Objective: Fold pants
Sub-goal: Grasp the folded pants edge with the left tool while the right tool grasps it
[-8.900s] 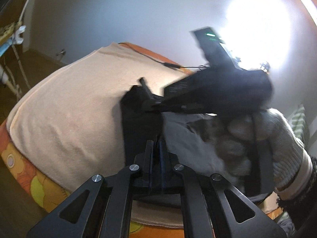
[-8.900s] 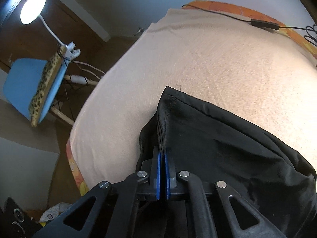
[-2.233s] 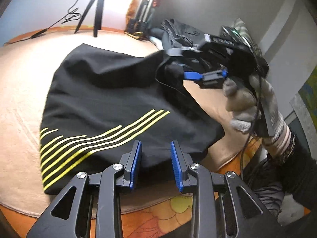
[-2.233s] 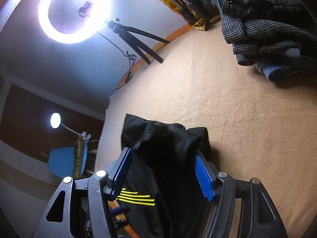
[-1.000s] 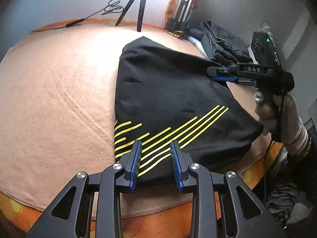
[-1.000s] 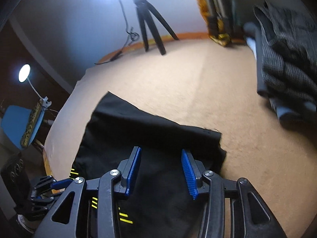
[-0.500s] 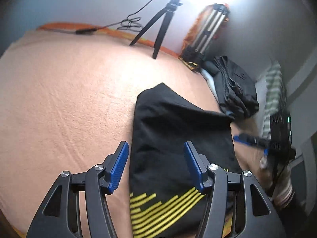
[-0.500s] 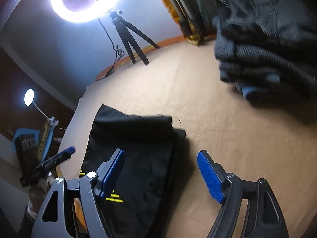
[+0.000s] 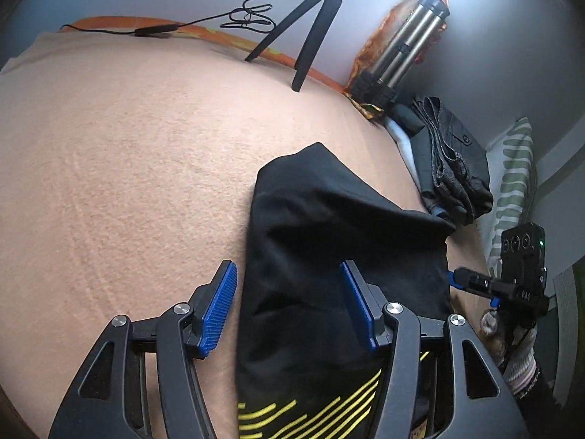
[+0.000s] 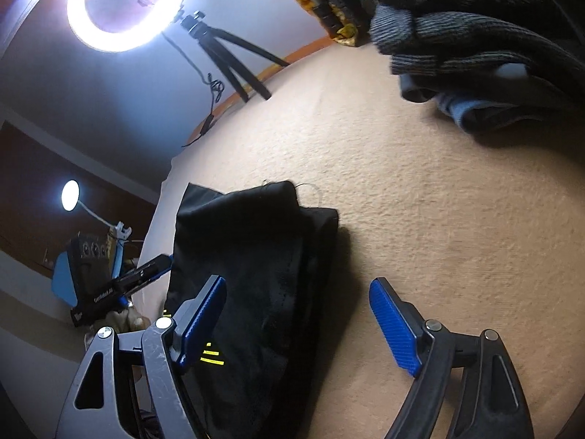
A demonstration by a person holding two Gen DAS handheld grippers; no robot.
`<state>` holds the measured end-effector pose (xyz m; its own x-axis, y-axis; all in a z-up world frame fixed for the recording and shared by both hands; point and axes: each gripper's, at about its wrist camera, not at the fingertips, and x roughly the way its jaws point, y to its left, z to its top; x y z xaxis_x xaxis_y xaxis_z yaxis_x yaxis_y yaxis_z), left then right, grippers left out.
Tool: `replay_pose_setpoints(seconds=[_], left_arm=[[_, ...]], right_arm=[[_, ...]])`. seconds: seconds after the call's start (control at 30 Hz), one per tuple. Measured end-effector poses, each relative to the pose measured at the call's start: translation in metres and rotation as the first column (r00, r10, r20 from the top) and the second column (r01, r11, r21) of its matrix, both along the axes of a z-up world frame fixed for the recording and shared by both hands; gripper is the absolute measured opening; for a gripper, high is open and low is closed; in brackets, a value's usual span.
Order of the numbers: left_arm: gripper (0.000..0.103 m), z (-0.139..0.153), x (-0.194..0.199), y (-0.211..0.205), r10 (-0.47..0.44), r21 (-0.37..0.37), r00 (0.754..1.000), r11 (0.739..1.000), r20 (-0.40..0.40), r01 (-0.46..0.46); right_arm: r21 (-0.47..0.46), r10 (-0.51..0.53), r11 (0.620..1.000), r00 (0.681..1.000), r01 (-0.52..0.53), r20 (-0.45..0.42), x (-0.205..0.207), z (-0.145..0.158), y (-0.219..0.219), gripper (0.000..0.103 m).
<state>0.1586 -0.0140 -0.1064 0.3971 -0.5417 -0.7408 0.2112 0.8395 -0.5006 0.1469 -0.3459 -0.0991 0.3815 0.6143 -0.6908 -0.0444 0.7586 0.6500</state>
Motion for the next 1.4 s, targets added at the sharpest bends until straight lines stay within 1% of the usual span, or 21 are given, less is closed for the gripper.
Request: replay_pose_setpoints(seconds=[0.1,0.2,0.23,0.3,0.33,0.37,0.47,0.57,0.7,0.77,0.8,0.83,0.87,0.9,0.97,1.0,1.03,1.13,1.27,1.4], left_arm=[[0.057,-0.001,0.006,-0.004,-0.005,-0.003,1.000,1.000,-0.001,0.005],[0.057,-0.005,0.010,-0.009,-0.014,0.007,1.000,1.000,-0.008,0.014],[0.057,-0.006,0.011,-0.009,-0.015,0.008,1.000,1.000,0.000,0.015],[0.057,-0.006,0.011,-0.010,-0.021,0.009,1.000,1.000,0.005,0.021],[0.057,-0.006,0.012,-0.010,-0.025,0.007,1.000,1.000,0.008,0.025],[0.057,-0.006,0.012,-0.010,-0.026,0.003,1.000,1.000,0.012,0.026],[0.057,-0.007,0.013,-0.013,-0.025,-0.005,0.999,1.000,0.024,0.025],[0.057,-0.007,0.015,-0.018,-0.037,0.001,0.999,0.999,0.036,0.037],[0.055,-0.008,0.017,-0.024,-0.037,0.009,0.998,0.999,0.049,0.037],[0.054,-0.007,0.017,-0.026,-0.038,0.019,0.998,0.999,0.055,0.037],[0.043,-0.007,0.017,-0.028,-0.039,0.031,0.997,0.999,0.061,0.037],[0.036,-0.008,0.017,-0.029,-0.038,0.038,0.997,0.999,0.061,0.036],[0.026,-0.009,0.017,-0.028,-0.036,0.044,0.998,0.998,0.058,0.033],[0.019,-0.009,0.017,-0.028,-0.033,0.037,0.998,0.999,0.054,0.031],[0.012,-0.008,0.016,-0.027,-0.035,0.023,0.998,0.999,0.056,0.034],[0.011,-0.007,0.014,-0.028,-0.036,0.030,0.997,0.999,0.064,0.034],[0.010,-0.004,0.012,-0.029,-0.037,0.039,0.996,0.999,0.079,0.034],[0.008,0.004,0.008,-0.029,-0.032,0.032,0.994,0.999,0.104,0.029],[0.006,0.014,0.003,-0.028,-0.026,0.020,0.991,1.000,0.132,0.024],[0.006,0.019,-0.001,-0.027,-0.031,0.020,0.988,0.999,0.150,0.028]], right_arm=[[-0.036,0.015,0.999,0.999,-0.014,0.030,-0.005,0.002,0.005,0.083],[-0.040,0.026,0.999,0.998,-0.024,0.053,-0.009,0.001,0.008,0.076],[-0.026,0.031,0.999,0.998,-0.029,0.054,-0.010,-0.001,0.008,0.072],[-0.003,0.038,0.999,0.998,-0.038,0.055,-0.010,-0.002,0.008,0.067],[0.025,0.051,0.998,0.998,-0.052,0.044,-0.010,-0.005,0.010,0.058],[0.036,0.050,0.998,0.998,-0.051,0.044,-0.011,-0.006,0.010,0.056],[0.050,0.041,0.998,0.998,-0.044,0.055,-0.009,-0.007,0.011,0.056],[0.087,0.029,0.996,0.998,-0.033,0.050,-0.003,-0.009,0.013,0.056],[0.066,0.045,0.997,0.997,-0.049,0.056,0.002,-0.007,0.022,0.055],[0.065,0.049,0.997,0.998,-0.051,0.041,0.003,-0.011,0.025,0.037],[0.070,0.040,0.997,0.998,-0.043,0.040,0.002,-0.012,0.024,0.035],[0.072,0.033,0.997,0.999,-0.036,0.037,0.002,-0.013,0.025,0.031],[0.067,0.031,0.997,0.999,-0.034,0.039,0.001,-0.013,0.026,0.029],[0.055,0.031,0.998,0.999,-0.033,0.044,0.000,-0.012,0.028,0.028],[0.030,0.032,0.999,0.998,-0.034,0.059,-0.002,-0.008,0.033,0.025],[0.020,0.033,0.999,0.997,-0.034,0.072,-0.003,-0.005,0.034,0.023],[0.009,0.035,0.999,0.996,-0.036,0.085,-0.004,-0.002,0.036,0.011],[-0.013,0.043,0.999,0.992,-0.041,0.119,-0.006,0.009,0.040,0.009],[-0.034,0.039,0.999,0.990,-0.035,0.139,-0.009,0.016,0.042,0.007],[-0.050,0.030,0.998,0.991,-0.023,0.129,-0.011,0.015,0.040,0.007]])
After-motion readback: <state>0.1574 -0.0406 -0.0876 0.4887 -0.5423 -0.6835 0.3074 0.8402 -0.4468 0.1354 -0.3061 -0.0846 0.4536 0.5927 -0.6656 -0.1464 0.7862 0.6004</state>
